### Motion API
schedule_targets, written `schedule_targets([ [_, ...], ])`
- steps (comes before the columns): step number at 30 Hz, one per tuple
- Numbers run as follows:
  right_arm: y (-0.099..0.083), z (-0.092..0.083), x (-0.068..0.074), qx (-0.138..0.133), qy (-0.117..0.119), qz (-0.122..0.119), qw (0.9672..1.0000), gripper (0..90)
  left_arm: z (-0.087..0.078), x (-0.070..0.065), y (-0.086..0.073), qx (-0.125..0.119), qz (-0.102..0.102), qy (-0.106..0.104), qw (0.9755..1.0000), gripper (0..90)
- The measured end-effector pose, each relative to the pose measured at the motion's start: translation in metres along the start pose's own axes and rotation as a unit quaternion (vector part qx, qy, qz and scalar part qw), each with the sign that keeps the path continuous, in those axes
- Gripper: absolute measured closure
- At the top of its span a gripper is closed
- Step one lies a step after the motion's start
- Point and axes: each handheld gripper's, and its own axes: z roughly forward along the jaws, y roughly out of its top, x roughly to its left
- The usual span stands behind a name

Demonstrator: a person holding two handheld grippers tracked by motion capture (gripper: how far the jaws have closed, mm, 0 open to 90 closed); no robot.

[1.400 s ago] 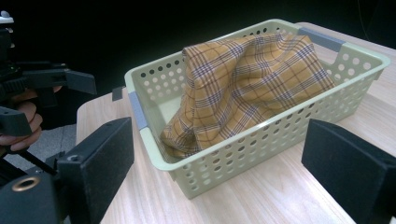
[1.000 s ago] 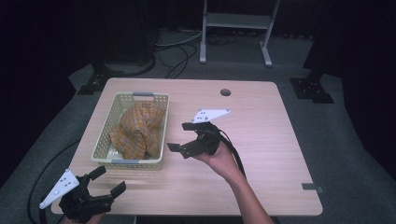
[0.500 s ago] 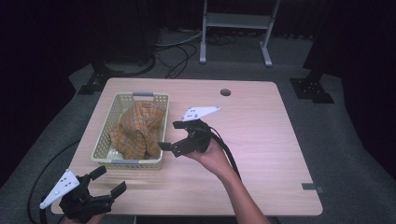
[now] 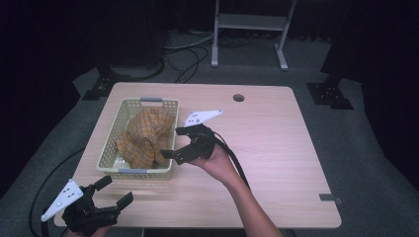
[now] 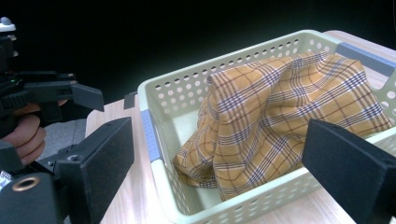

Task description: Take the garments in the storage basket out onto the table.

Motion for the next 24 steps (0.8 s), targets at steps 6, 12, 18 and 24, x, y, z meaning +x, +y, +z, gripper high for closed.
schedule_targets([
  [6,-0.001,0.007,-0.005,0.000,0.004,0.011,0.9999,9.1,0.000,0.000,0.000,-0.001,0.000,-0.001,1.0000,2.4],
  [12,-0.001,0.015,-0.007,0.002,0.007,0.010,0.9999,9.1,0.001,-0.001,0.000,0.001,0.001,-0.002,1.0000,2.4],
  [18,0.000,0.022,-0.008,0.003,0.011,0.010,0.9999,9.1,0.001,0.000,0.000,0.002,0.000,-0.003,1.0000,2.4],
  [24,0.002,0.030,-0.008,0.008,0.014,0.006,0.9998,9.1,0.001,0.000,0.000,0.002,0.001,-0.004,1.0000,2.4],
])
